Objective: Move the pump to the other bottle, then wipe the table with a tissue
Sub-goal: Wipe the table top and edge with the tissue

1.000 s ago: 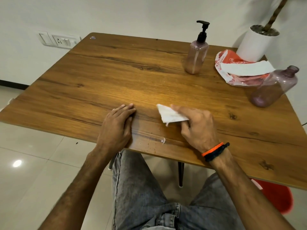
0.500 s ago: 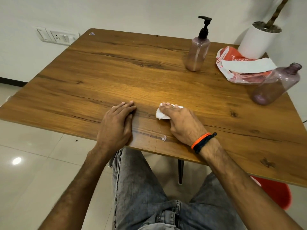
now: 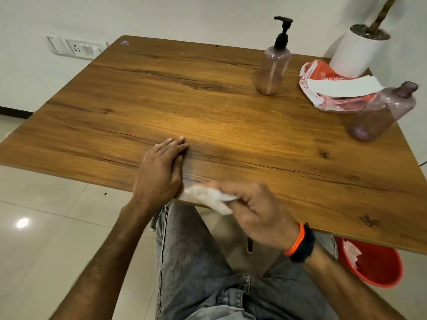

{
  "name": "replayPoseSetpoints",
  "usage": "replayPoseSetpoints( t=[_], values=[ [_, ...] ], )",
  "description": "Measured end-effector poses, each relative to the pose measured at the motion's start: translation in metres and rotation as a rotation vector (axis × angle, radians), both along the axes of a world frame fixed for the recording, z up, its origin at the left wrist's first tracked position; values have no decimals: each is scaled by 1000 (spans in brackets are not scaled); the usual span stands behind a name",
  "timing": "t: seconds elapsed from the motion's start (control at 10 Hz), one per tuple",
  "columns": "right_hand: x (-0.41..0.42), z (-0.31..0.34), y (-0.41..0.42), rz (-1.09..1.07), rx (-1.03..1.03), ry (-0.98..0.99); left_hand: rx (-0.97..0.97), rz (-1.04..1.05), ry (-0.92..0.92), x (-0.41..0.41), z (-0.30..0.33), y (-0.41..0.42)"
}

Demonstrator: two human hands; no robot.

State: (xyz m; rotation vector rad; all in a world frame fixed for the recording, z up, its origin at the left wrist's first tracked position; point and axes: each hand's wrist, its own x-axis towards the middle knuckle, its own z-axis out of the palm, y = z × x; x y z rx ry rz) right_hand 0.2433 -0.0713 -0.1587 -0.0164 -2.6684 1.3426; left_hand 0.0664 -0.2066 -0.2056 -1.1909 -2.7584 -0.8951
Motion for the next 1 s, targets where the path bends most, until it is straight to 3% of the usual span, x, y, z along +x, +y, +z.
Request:
replayPoseSetpoints(
  t=[0.1, 0.2, 0.3, 0.4, 0.6, 0.7, 0.8, 0.9, 1.0],
  values=[
    [-17, 10, 31, -264, 89, 121, -3, -2, 0, 1, 1, 0],
    [-37, 12, 49, -376, 318, 79, -7, -4, 1, 1, 1, 1],
    [-53, 0, 49, -306, 449, -149, -2, -4, 1, 1, 0, 0],
    [-53, -15, 36, -174, 482, -242, 1, 2, 3, 0, -1, 0],
    [-21, -24, -2, 160, 509, -177, 8, 6, 12, -1, -1, 1],
    [-3, -23, -10, 218, 336, -98, 6, 2, 14, -1, -1, 0],
    [0, -9, 3, 146, -77, -101, 5, -1, 11, -1, -1, 0],
    [-15, 2, 28, -64, -229, 36, 12, -1, 10, -1, -1, -1],
    [-37, 6, 45, -283, 154, 99, 11, 0, 18, -1, -1, 0]
  ],
)
